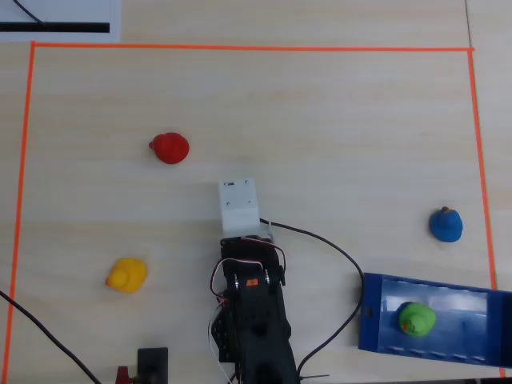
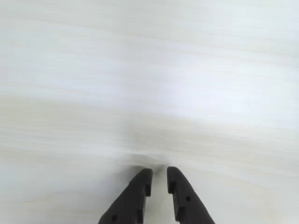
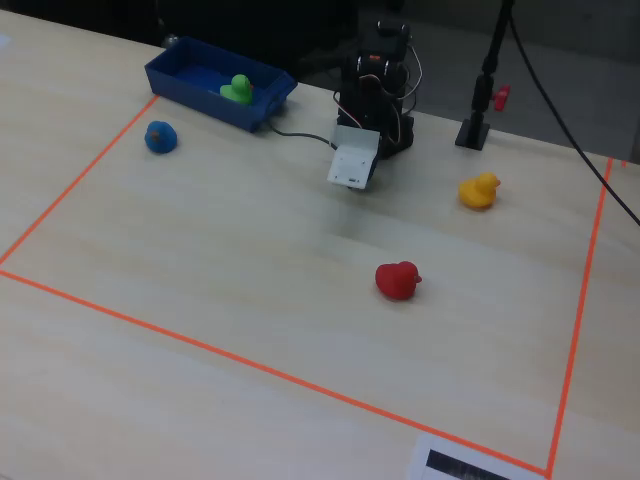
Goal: Grasp green duck and put it into box.
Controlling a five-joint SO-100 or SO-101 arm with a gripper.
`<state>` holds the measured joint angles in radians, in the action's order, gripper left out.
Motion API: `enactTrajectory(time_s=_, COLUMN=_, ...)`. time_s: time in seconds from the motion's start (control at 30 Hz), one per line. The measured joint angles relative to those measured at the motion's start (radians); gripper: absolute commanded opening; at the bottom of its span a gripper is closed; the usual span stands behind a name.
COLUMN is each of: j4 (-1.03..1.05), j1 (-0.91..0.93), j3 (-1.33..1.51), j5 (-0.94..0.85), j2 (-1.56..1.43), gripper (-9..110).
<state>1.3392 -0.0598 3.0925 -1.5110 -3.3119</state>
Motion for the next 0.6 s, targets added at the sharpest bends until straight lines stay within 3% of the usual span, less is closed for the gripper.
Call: enactTrajectory(time_s=0.6, j4=-0.009, j1=0.025, j3=0.015, j5=0.0, j2=0.0, gripper=1)
